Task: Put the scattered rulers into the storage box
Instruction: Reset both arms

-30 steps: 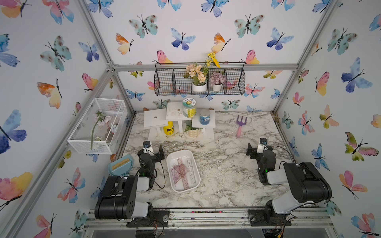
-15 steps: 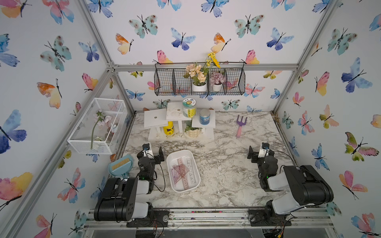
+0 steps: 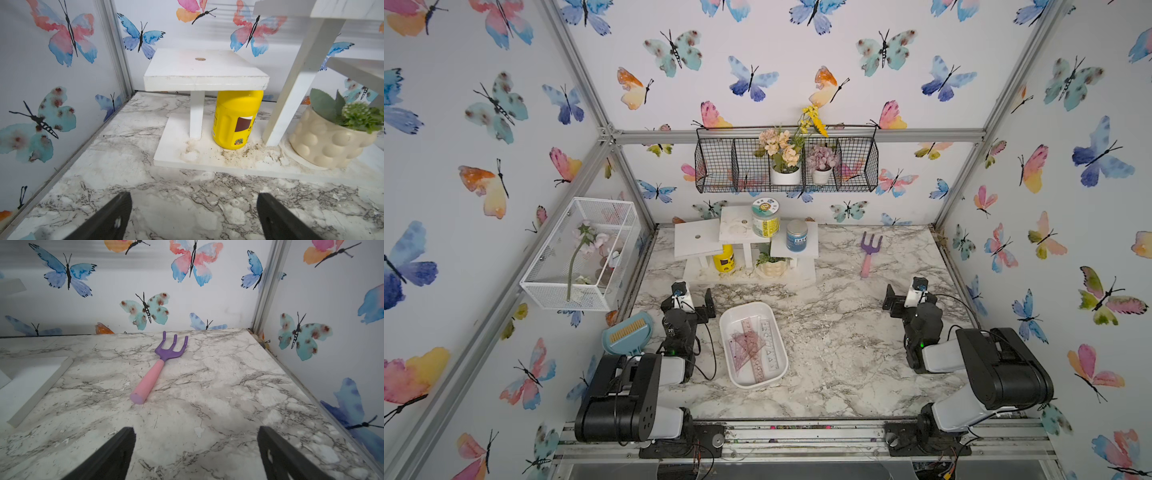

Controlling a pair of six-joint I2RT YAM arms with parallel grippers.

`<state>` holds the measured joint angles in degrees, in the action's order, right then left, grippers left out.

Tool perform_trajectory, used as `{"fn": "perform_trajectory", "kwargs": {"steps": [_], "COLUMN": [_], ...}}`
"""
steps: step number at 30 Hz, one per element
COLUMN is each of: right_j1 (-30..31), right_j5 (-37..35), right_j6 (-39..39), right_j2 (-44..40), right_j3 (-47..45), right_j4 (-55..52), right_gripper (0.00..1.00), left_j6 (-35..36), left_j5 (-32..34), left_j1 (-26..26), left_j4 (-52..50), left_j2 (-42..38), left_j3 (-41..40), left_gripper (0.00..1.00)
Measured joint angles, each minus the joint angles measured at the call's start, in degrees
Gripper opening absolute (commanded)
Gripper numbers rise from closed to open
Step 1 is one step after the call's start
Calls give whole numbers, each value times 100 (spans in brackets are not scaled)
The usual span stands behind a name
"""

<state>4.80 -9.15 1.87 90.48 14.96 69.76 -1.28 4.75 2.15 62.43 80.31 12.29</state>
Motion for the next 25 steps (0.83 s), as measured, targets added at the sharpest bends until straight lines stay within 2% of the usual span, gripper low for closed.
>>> {"fn": "perform_trajectory", "kwargs": {"steps": [25], "right_j1": [0], "right_j5": [-2], "right_j6": [0], "right_j2": [0], "right_j3": [-7], "right_j4": [-162], "right_gripper": [98], "left_j6": [22], "left_j5": [2], "left_j1": [48], "left_j4": [-103], "left_j2": [11], "left_j3": [-9], "left_gripper": [99]}}
